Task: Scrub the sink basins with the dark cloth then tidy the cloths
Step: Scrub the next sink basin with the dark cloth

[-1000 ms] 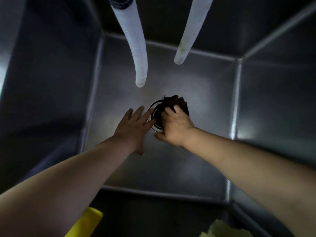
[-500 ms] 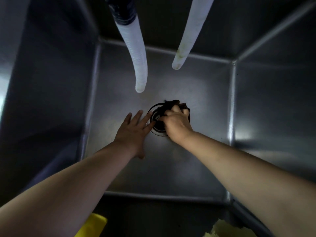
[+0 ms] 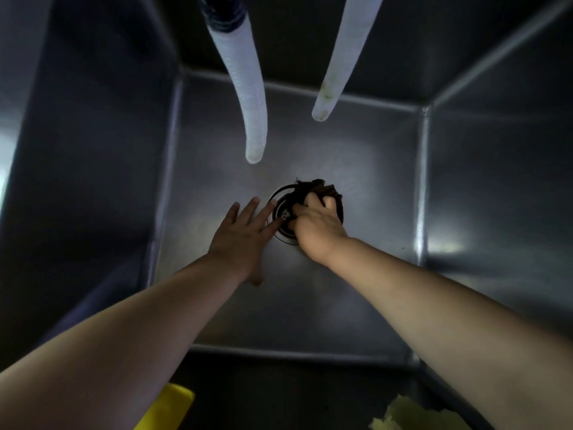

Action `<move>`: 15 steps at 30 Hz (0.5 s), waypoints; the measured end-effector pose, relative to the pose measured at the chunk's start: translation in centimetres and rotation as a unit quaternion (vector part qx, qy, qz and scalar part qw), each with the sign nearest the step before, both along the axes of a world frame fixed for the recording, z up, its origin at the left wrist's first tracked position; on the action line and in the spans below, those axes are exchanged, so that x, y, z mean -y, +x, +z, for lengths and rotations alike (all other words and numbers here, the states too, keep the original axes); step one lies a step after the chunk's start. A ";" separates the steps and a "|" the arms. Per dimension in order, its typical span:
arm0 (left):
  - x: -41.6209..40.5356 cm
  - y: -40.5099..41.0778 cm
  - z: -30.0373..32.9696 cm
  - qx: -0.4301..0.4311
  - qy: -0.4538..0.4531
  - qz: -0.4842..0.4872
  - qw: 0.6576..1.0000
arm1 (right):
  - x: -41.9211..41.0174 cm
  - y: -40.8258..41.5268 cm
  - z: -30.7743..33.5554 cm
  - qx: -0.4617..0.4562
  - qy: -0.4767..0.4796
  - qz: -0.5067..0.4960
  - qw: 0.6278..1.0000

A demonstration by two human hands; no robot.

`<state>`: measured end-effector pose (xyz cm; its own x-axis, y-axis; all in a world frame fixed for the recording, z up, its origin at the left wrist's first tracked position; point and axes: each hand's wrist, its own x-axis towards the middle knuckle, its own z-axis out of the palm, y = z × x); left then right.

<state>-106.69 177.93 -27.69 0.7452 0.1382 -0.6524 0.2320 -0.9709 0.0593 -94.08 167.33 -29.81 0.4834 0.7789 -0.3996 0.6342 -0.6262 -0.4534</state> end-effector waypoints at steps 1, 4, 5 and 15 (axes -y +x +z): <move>0.0 0.0 0.0 0.001 0.001 0.001 1.000 | 0.2 0.1 0.2 0.008 0.001 0.012 1.000; 0.1 0.1 0.1 0.005 0.006 -0.004 1.000 | 1.3 0.2 1.2 0.094 0.012 0.081 0.992; 0.2 0.1 0.1 0.007 0.008 -0.005 1.000 | 1.9 0.5 1.3 0.134 0.034 0.103 0.985; 0.3 -0.4 -0.3 0.025 -0.001 0.019 0.999 | 6.3 6.4 0.0 0.232 -0.117 0.054 0.964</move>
<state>-107.12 177.64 -27.99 0.7713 0.1664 -0.6144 0.2659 -0.9612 0.0734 -87.71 161.04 -29.80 0.5741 0.7490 -0.3307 0.8015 -0.5966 0.0401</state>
